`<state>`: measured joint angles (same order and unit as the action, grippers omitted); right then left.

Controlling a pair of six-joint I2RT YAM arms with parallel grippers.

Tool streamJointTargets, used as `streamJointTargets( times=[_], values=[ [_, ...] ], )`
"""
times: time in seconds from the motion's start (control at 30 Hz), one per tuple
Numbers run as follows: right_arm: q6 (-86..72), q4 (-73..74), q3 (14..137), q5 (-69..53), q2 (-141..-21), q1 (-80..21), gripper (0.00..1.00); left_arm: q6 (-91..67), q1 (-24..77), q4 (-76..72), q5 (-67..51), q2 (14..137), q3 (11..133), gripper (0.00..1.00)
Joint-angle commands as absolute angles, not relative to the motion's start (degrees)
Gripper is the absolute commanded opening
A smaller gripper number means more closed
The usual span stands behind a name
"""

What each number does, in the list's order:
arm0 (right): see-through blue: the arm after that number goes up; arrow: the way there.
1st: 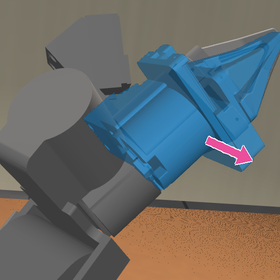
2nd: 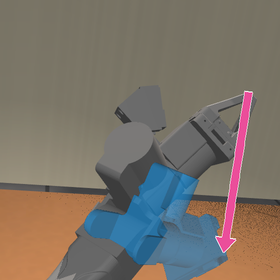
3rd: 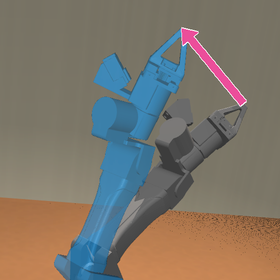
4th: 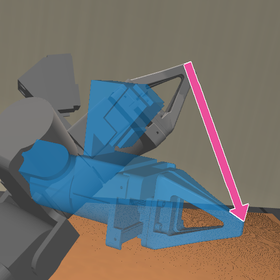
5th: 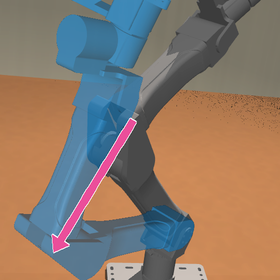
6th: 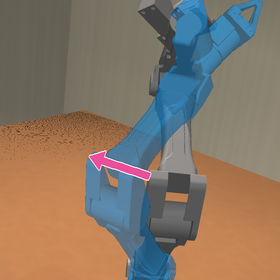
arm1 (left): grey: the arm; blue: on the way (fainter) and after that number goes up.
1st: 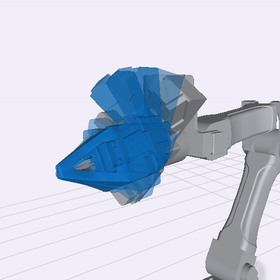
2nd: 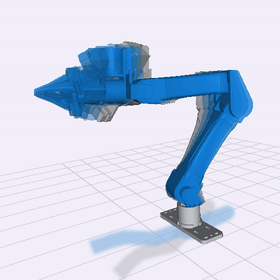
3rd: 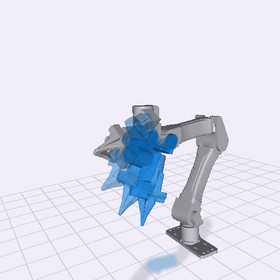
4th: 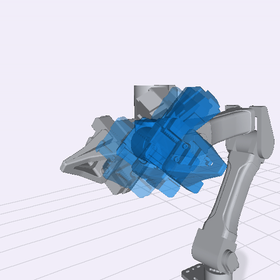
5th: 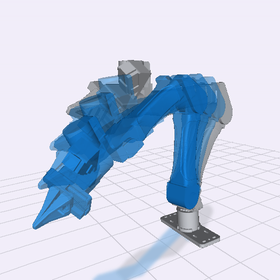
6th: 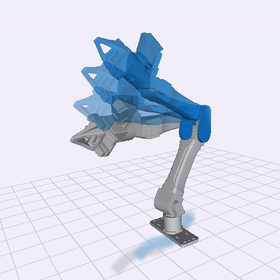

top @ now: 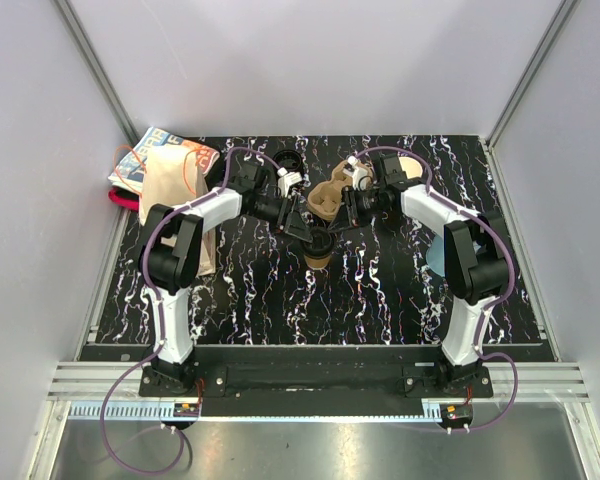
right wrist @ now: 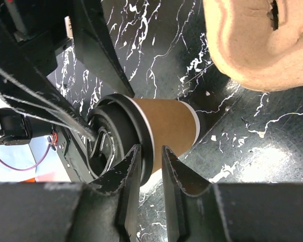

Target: Pack the takeout coffee

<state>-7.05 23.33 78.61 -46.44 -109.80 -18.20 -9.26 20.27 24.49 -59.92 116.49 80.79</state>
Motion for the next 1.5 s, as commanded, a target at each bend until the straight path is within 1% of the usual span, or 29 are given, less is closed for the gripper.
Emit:
streamJointTargets(
  times=[0.0,0.2,0.6,0.8,0.97,1.07,1.17,1.3,1.33,1.4,1.43,1.47],
  values=[
    [-7.65,21.71,79.55,-48.6,-110.57,-18.11,0.28,-5.8,21.27,26.63,-54.49,119.18,81.56,0.56],
    [-5.81,23.02,77.35,-47.11,-109.78,-18.02,0.26,-5.45,21.62,27.68,-52.74,119.44,82.09,0.52],
    [-0.26,25.23,72.34,-37.27,-108.2,-19.16,0.23,-2.64,23.2,32.17,-44.56,119.36,83.58,0.4],
    [2.9,25.4,70.66,-33.14,-107.4,-21.27,0.23,-1.67,24.34,32.61,-41.05,118.83,83.58,0.38],
    [3.16,25.84,70.84,-32.35,-108.54,-22.59,0.22,-0.88,25.14,33.4,-38.94,118.57,83.76,0.38],
    [3.34,26.36,71.89,-31.91,-107.24,-22.59,0.23,-0.88,25.14,33.4,-38.94,118.3,83.76,0.38],
    [3.6,27.15,74.79,-31.11,-103.82,-22.15,0.25,-0.88,25.22,33.49,-39.02,118.3,83.85,0.38],
    [3.08,28.91,78.74,-32.78,-99.94,-20.22,0.33,-0.97,25.22,33.66,-39.2,118.39,84.2,0.38],
    [2.9,29.18,79.88,-33.39,-99.32,-19.87,0.37,-1.05,25.22,33.66,-39.2,118.3,84.2,0.38],
    [2.03,29.71,80.51,-35.32,-97.56,-19.08,0.42,-1.05,25.14,33.66,-39.29,118.39,84.29,0.38],
    [1.85,29.71,80.68,-36.03,-97.12,-18.46,0.48,-1.14,25.22,33.58,-39.29,118.48,84.37,0.38],
    [1.58,29.79,80.77,-36.73,-96.34,-18.11,0.5,-1.14,25.14,33.66,-39.37,118.56,84.37,0.37]
  ],
)
